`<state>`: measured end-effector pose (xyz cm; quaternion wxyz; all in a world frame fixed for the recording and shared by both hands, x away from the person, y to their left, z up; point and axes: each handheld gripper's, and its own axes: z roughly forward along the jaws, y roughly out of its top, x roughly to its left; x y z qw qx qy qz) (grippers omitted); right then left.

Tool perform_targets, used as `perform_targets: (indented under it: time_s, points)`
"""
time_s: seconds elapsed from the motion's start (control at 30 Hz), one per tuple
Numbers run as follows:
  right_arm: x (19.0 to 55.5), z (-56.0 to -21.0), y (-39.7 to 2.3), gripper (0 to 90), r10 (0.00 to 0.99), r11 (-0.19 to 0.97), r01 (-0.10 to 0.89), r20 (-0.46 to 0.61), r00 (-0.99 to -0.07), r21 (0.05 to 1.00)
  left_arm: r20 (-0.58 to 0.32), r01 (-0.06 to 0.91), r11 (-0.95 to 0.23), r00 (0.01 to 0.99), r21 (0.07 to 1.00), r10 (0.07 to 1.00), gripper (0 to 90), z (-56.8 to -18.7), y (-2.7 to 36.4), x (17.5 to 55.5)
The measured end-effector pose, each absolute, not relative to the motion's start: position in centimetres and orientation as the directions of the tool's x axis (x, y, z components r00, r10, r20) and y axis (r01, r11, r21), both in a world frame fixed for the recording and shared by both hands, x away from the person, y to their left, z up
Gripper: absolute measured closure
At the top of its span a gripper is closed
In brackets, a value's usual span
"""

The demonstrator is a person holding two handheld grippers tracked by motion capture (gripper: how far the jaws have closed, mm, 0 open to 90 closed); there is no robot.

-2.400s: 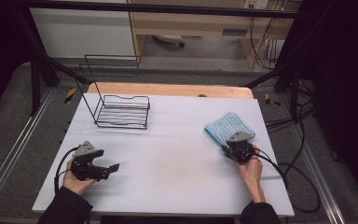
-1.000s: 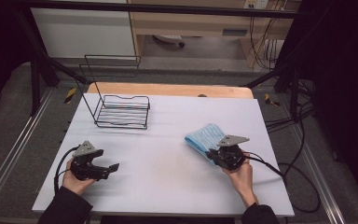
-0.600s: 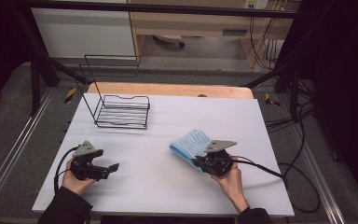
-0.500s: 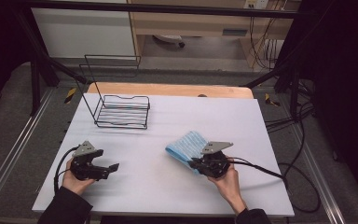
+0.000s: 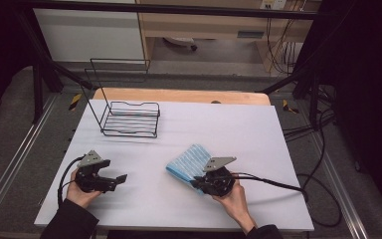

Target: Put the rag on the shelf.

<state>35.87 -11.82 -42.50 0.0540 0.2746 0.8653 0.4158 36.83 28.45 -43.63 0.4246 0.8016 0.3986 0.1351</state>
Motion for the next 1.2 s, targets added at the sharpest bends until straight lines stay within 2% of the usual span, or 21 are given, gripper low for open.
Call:
perform_targets:
  time_s: [0.13, 0.3, 0.4, 0.43, 0.47, 0.57, 0.63, 0.67, 0.73, 0.87, 1.03, 1.2]
  points:
    - [35.9, -43.1, -11.5, 81.7, 0.515, 0.518, 0.434, 0.137, -0.846, 0.737, -0.122, 0.527, -0.322, 0.645, 0.786, 0.755, 7.8, -43.6, 28.4, 36.8]
    - [36.0, -43.9, -11.2, 75.9, 0.501, 0.532, 0.442, 0.152, -0.852, 0.723, -0.121, 0.531, -0.328, 0.645, 0.781, 0.755, 8.1, -43.6, 28.3, 36.8]
    - [36.0, -43.9, -11.1, 64.9, 0.496, 0.522, 0.456, 0.178, -0.85, 0.72, -0.121, 0.532, -0.326, 0.642, 0.781, 0.757, 8.4, -43.5, 28.1, 36.8]
    - [36.0, -43.6, -11.3, 54.7, 0.502, 0.508, 0.455, 0.177, -0.846, 0.731, -0.121, 0.532, -0.326, 0.642, 0.782, 0.757, 8.7, -43.4, 28.1, 36.8]
    - [36.0, -43.6, -11.3, 54.7, 0.502, 0.508, 0.455, 0.177, -0.846, 0.731, -0.122, 0.532, -0.325, 0.642, 0.782, 0.757, 8.7, -43.4, 28.0, 36.7]
    - [36.1, -42.6, -12.1, 39.5, 0.532, 0.478, 0.425, 0.132, -0.837, 0.769, -0.126, 0.535, -0.323, 0.641, 0.781, 0.757, 9.6, -43.1, 27.7, 36.6]
    - [36.3, -42.2, -12.9, 33.3, 0.554, 0.448, 0.422, 0.125, -0.823, 0.788, -0.129, 0.535, -0.317, 0.638, 0.783, 0.759, 10.4, -42.9, 27.4, 36.6]
    - [36.3, -42.2, -12.9, 33.3, 0.554, 0.448, 0.422, 0.125, -0.823, 0.788, -0.125, 0.531, -0.321, 0.642, 0.784, 0.757, 10.4, -42.7, 27.2, 36.6]
    - [36.9, -41.9, -14.6, 28.5, 0.608, 0.401, 0.438, 0.123, -0.784, 0.805, -0.122, 0.523, -0.316, 0.643, 0.792, 0.756, 11.9, -42.0, 26.5, 36.6]
    - [37.6, -42.0, -16.3, 26.5, 0.67, 0.348, 0.468, 0.134, -0.73, 0.813, -0.122, 0.513, -0.316, 0.651, 0.798, 0.749, 14.8, -41.4, 25.5, 36.7]
    - [38.6, -42.9, -18.4, 35.8, 0.755, 0.289, 0.535, 0.155, -0.638, 0.794, -0.107, 0.516, -0.343, 0.658, 0.785, 0.745, 20.6, -40.7, 23.3, 37.2]
    - [39.1, -43.5, -18.7, 43.0, 0.772, 0.284, 0.55, 0.154, -0.617, 0.785, -0.108, 0.525, -0.36, 0.666, 0.772, 0.739, 24.7, -40.2, 20.3, 38.3]
